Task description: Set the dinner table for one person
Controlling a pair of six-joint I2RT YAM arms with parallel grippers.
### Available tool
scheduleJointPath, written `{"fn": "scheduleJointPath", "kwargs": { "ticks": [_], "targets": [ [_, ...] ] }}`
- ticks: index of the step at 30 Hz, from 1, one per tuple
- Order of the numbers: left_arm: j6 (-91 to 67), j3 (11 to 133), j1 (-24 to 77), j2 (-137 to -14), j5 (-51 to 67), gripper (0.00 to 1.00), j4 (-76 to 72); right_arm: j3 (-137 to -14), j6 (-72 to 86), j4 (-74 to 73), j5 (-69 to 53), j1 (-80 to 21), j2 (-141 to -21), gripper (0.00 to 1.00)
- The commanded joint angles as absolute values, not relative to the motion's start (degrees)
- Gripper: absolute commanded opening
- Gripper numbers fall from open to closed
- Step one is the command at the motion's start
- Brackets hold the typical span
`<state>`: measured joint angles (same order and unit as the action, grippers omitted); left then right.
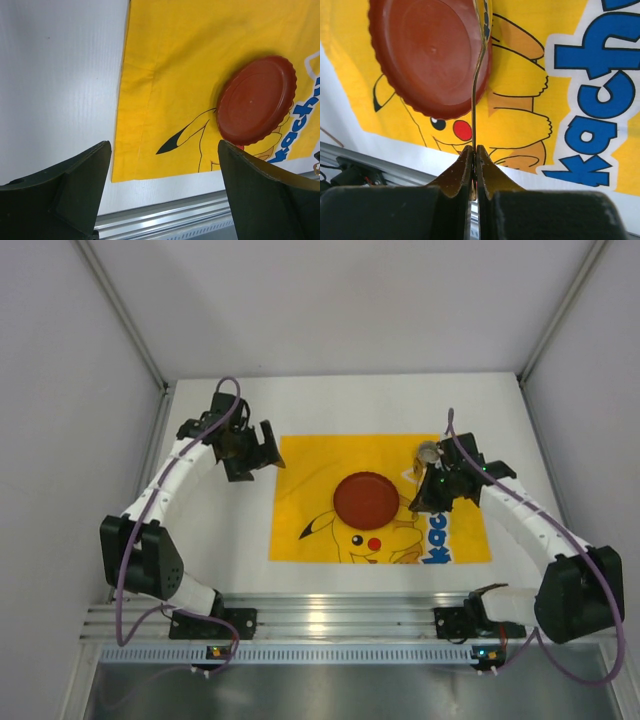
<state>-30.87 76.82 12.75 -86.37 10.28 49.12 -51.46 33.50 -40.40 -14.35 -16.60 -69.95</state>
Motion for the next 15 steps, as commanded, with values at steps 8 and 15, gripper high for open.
{"fn": "scheduleJointPath", "kwargs": {
  "ticks": [8, 15],
  "targets": [
    [-29.62, 72.34, 11.87, -83.06, 10.99, 0.91, 49.22, -54.93, 26.72, -41.84, -17.75, -14.24, -83.49, 0.00],
    [-29.18, 70.75, 10.11, -81.74, 10.55, 0.91, 49.22, -54.06, 24.61, -43.41, -15.13, -13.01, -87.80, 0.06]
  ]
}}
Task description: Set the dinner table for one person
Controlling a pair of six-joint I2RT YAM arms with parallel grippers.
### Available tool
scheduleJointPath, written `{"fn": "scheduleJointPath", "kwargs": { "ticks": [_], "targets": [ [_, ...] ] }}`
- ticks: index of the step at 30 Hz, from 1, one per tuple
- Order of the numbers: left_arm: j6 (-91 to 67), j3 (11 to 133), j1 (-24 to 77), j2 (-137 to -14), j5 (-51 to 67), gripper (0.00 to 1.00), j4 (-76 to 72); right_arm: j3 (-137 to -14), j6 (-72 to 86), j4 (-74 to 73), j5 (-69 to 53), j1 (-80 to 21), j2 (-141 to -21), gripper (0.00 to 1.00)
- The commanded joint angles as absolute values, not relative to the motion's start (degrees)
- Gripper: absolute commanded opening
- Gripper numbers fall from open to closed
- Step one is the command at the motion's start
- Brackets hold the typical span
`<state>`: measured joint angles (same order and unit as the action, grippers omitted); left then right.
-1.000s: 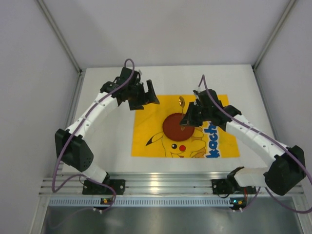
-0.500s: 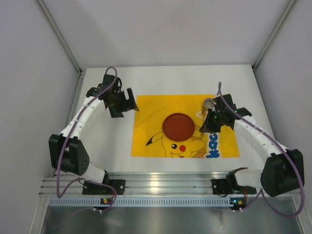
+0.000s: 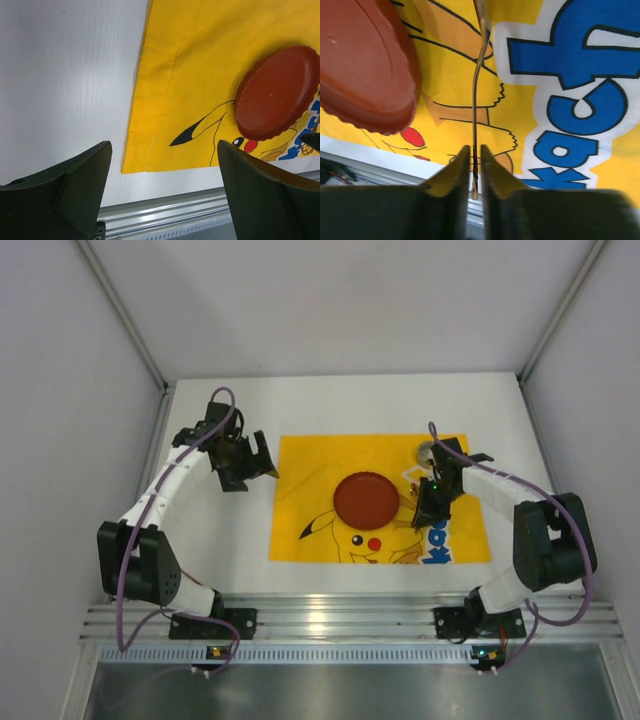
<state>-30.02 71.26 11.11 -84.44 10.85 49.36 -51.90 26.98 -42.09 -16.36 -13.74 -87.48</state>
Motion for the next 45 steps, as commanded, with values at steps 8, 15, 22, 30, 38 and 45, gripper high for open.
{"fn": "scheduleJointPath", "kwargs": {
  "ticks": [8, 15, 22, 30, 38, 45],
  "targets": [
    [-29.27, 69.08, 8.79, -81.56, 10.99, 0.90, 48.34, -54.49, 23.20, -48.15, -9.59, -12.74, -86.75, 0.64],
    [-32.77, 69.00, 7.12, -80.43, 1.26, 0.90, 52.72, -58.26, 23.55, -52.29, -6.68, -12.74, -82.80, 0.68],
    [-40.42, 58.92, -7.16, -76.21, -10.99, 0.98, 56.08, -58.54, 24.26, -53.26, -7.21, -12.75, -78.49, 0.71],
    [-44.82, 48.51, -27.15, -69.80, -10.61, 0.98, 55.19, -55.46, 23.03, -53.00, -9.05, -12.83, -76.64, 0.72],
    [-49.13, 45.97, -30.15, -66.89, -17.31, 0.95, 52.92, -57.30, 20.57, -54.49, -9.93, -12.74, -77.87, 0.72],
    [-46.68, 44.21, -30.85, -70.48, -20.30, 0.98, 44.39, -59.32, 18.55, -56.60, -9.58, -12.83, -79.36, 0.72]
  ]
}}
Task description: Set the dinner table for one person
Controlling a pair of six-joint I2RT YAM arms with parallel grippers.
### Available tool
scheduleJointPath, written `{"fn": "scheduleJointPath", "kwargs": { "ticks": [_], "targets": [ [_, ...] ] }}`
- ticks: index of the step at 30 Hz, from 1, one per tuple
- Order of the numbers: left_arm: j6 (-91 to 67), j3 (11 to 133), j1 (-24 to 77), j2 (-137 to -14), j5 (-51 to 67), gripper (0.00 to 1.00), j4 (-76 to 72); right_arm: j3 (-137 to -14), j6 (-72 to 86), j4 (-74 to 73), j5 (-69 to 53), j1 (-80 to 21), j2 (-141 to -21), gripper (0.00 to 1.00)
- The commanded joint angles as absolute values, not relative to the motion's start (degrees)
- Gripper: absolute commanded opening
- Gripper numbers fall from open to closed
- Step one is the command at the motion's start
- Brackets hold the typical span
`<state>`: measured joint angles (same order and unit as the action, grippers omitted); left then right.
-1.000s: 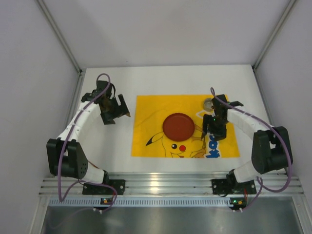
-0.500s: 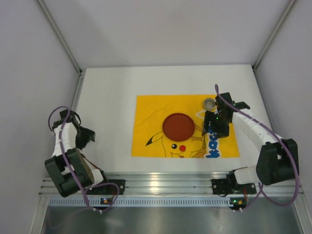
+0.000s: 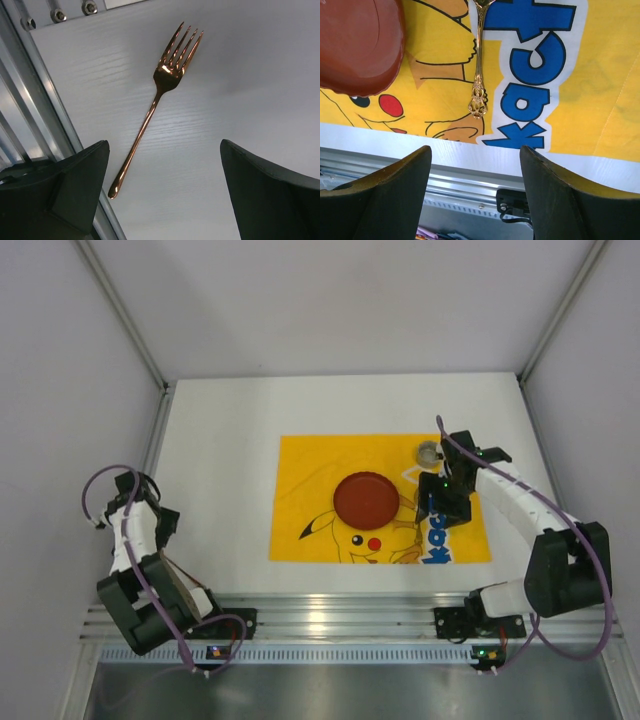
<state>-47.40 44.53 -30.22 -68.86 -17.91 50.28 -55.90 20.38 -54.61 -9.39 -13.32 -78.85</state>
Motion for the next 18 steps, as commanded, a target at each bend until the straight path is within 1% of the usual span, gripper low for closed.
{"fn": "scheduleJointPath", "kwargs": {
  "ticks": [1, 8, 9, 12, 13, 15, 17, 18],
  "targets": [
    [-46.15, 43.16, -30.94, -71.10, -19.78, 0.98, 41.86, -59.50, 18.46, -57.21, -9.58, -12.75, -79.45, 0.72],
    [-47.37, 36.31, -31.11, -76.46, -13.54, 0.95, 32.19, -62.31, 17.76, -59.50, -8.79, -12.74, -80.68, 0.72],
    [-48.59, 34.82, -31.20, -76.64, -12.14, 0.92, 31.21, -62.49, 17.84, -59.68, -8.53, -12.74, -80.94, 0.72],
    [-50.00, 33.05, -31.20, -77.87, -10.90, 0.90, 28.31, -63.63, 17.67, -60.64, -8.00, -12.74, -81.56, 0.72],
    [-50.01, 32.70, -31.20, -78.48, -10.64, 0.86, 27.52, -63.81, 17.67, -60.82, -7.91, -12.74, -81.65, 0.72],
    [-49.48, 32.26, -31.20, -80.15, -10.28, 0.84, 25.15, -64.25, 17.75, -61.26, -7.82, -12.83, -82.09, 0.72],
    [-49.31, 31.55, -31.11, -82.25, -8.71, 0.73, 23.48, -64.77, 18.02, -61.26, -7.82, -12.83, -82.26, 0.72],
    [-48.96, 31.81, -31.03, -83.05, -7.66, 0.70, 22.07, -64.78, 18.19, -61.35, -7.91, -12.83, -82.61, 0.72]
  ]
}}
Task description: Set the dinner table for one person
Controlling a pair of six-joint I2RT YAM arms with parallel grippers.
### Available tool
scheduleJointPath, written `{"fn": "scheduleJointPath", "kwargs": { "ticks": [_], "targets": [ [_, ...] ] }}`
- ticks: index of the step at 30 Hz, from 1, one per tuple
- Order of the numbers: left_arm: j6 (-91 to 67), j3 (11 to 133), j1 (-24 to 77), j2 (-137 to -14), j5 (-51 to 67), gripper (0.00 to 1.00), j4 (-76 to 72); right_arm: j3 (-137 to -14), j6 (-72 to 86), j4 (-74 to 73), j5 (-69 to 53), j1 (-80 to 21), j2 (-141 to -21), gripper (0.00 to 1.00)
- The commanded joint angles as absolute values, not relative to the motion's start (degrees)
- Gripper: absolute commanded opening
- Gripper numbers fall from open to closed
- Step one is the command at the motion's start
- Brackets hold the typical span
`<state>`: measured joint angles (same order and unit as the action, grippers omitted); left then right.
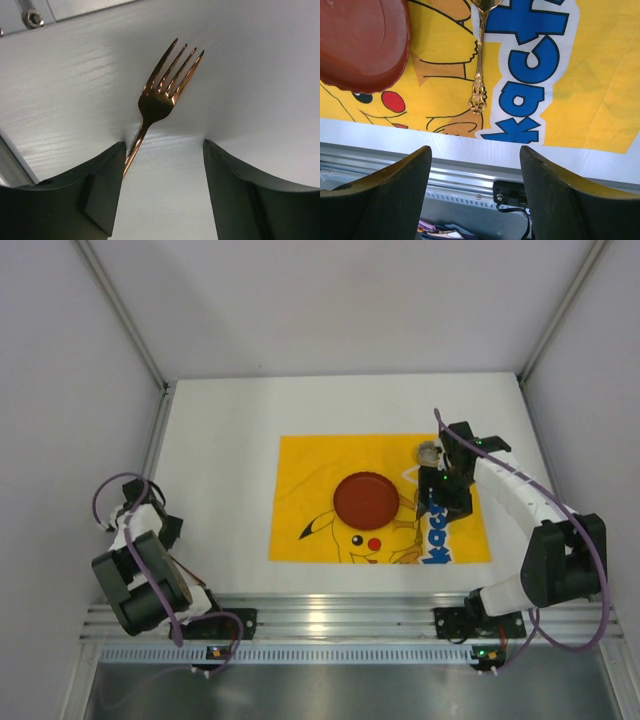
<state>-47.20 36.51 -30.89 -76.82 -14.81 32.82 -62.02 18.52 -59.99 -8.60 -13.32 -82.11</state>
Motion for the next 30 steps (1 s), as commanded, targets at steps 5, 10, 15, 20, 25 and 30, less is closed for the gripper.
{"fn": "scheduleJointPath", "kwargs": {
  "ticks": [5, 10, 15, 20, 25, 30],
  "targets": [
    [-49.65, 33.39, -28.92, -86.22, -4.57, 0.62, 16.62, -65.74, 18.90, -61.17, -7.91, -12.75, -83.67, 0.71],
    [-48.61, 37.79, -26.46, -90.43, -4.57, 0.50, 17.22, -66.53, 19.60, -61.08, -8.00, -12.74, -84.11, 0.71],
    [-47.20, 38.23, -25.93, -90.79, -5.10, 0.41, 17.75, -66.18, 20.39, -60.73, -8.00, -12.83, -83.94, 0.70],
    [-42.65, 40.95, -24.88, -87.37, -5.45, 0.41, 21.88, -65.48, 20.92, -60.29, -8.35, -12.83, -83.41, 0.70],
    [-36.48, 43.94, -22.85, -81.23, -3.78, 0.42, 26.97, -64.69, 21.71, -59.59, -8.61, -12.83, -82.88, 0.70],
    [-34.28, 44.47, -21.89, -77.87, -8.79, 0.42, 33.21, -63.20, 22.67, -58.45, -9.31, -12.83, -81.83, 0.70]
  ]
}}
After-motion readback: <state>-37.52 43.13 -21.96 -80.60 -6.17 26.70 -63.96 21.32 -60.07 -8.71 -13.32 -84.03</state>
